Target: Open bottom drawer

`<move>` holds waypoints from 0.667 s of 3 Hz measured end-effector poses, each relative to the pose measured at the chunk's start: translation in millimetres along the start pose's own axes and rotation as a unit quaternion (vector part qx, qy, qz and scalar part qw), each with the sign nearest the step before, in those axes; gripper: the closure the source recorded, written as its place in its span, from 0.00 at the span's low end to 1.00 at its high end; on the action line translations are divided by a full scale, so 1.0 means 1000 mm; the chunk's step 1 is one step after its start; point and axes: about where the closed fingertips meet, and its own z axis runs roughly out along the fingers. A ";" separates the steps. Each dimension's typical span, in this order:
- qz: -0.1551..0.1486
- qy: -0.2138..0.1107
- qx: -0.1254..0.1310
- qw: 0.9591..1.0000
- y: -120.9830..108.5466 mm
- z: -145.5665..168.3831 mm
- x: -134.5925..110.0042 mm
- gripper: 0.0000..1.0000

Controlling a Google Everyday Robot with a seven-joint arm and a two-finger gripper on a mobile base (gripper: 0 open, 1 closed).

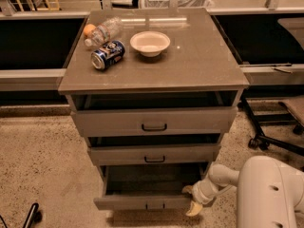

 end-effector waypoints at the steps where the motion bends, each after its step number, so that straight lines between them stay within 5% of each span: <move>1: -0.010 0.011 -0.016 1.000 0.020 -0.011 -0.019 0.33; 2: -0.024 0.032 -0.018 0.999 0.029 -0.027 -0.038 0.33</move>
Offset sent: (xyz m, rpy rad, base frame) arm -0.0336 0.0203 0.0800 -0.1207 -0.0311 0.0877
